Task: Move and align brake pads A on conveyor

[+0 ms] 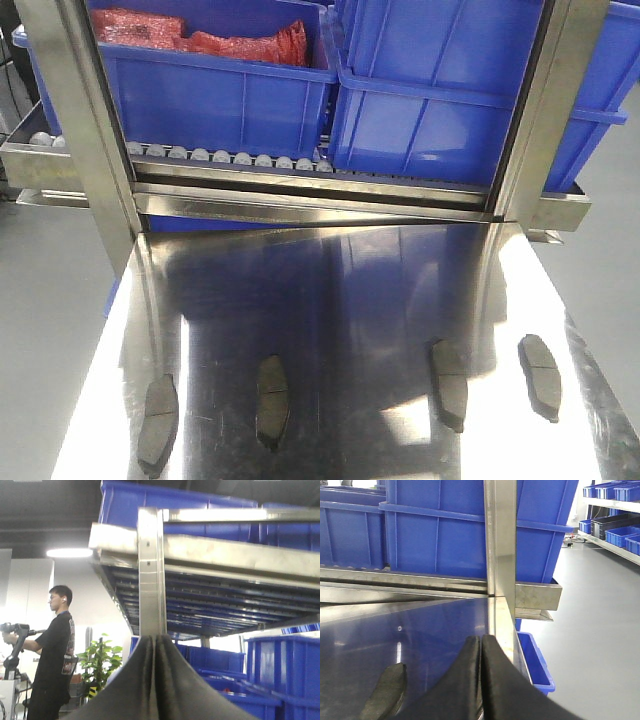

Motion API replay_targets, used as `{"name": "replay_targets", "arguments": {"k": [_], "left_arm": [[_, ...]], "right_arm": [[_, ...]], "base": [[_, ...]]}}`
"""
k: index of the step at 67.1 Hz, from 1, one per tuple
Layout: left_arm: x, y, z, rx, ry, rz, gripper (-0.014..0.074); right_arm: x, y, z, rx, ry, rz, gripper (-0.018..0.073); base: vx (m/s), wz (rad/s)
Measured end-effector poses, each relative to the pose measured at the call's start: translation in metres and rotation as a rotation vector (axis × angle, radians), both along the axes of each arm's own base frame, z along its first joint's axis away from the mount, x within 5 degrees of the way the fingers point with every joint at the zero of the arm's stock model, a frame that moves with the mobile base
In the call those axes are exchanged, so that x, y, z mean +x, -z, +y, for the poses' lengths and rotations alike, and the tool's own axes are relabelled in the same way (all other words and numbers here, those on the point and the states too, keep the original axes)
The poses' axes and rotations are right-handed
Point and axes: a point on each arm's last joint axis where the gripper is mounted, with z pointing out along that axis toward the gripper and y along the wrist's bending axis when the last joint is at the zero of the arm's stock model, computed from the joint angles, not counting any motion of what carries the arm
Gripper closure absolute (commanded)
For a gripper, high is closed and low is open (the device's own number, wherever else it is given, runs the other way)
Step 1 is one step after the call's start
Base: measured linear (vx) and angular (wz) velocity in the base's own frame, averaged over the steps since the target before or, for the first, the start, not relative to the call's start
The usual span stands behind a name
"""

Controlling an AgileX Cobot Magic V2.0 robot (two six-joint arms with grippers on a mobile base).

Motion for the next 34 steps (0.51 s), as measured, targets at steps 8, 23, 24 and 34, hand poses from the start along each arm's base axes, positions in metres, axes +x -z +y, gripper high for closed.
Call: {"name": "replay_targets", "arguments": {"k": [8,23,24,34], "left_arm": [[0.012,-0.045,-0.001,0.007,0.012,0.124,0.0592],[0.081,-0.096,-0.005,0.021,0.038,0.540,0.0447],[0.085,-0.096,-0.005,0.022,0.040,0.570,0.0431],[0.135,-0.096,-0.007,0.027,0.051,0.794,0.0207]], "right_arm": [[0.000,0.000,0.000,0.000,0.000,0.001,0.0566],[0.000,0.000,0.000,0.000,0.000,0.001,0.0566],[0.000,0.000,0.000,0.000,0.000,0.001,0.0566],[0.000,0.000,0.000,0.000,0.000,0.001,0.0566]], "base": [[0.00,0.00],[0.00,0.00],[0.00,0.00],[0.00,0.00]]}}
